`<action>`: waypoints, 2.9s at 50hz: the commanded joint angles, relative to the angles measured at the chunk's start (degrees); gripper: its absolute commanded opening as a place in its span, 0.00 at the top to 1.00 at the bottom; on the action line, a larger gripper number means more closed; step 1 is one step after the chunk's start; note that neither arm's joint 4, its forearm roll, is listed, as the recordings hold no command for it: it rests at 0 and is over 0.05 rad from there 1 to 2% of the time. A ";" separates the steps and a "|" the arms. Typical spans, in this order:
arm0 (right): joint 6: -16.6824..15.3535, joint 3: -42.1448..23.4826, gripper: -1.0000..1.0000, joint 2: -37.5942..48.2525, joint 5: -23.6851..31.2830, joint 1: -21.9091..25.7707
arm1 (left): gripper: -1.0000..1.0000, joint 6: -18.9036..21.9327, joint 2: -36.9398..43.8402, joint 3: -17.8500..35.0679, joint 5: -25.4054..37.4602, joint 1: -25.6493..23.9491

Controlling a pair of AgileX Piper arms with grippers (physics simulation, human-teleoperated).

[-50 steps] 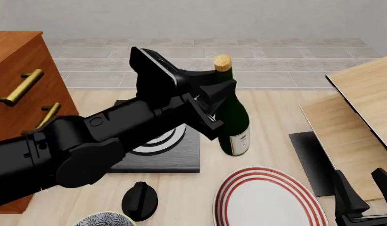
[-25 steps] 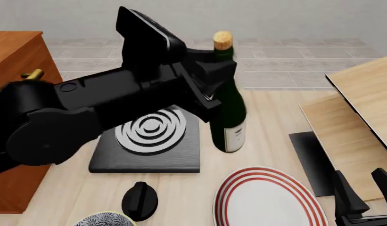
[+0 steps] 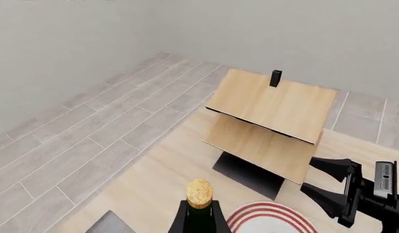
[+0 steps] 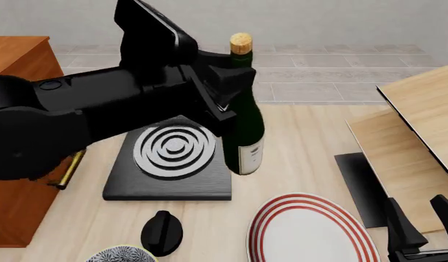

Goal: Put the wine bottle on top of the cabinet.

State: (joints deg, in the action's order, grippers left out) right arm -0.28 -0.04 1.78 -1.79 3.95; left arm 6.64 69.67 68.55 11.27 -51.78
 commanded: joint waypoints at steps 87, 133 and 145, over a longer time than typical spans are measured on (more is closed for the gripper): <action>-0.30 -0.01 0.00 -0.68 0.31 0.12 | 1.00 3.27 -17.21 -5.70 8.26 19.22; -0.43 -0.01 0.00 -0.81 0.36 0.16 | 1.00 3.54 -17.97 5.93 19.02 27.19; -0.26 0.00 0.00 -0.12 0.04 0.17 | 1.00 2.40 -15.48 13.40 23.15 31.50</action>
State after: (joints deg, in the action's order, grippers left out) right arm -0.62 -0.04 1.34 -1.60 4.11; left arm 9.47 52.96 76.22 31.59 -23.49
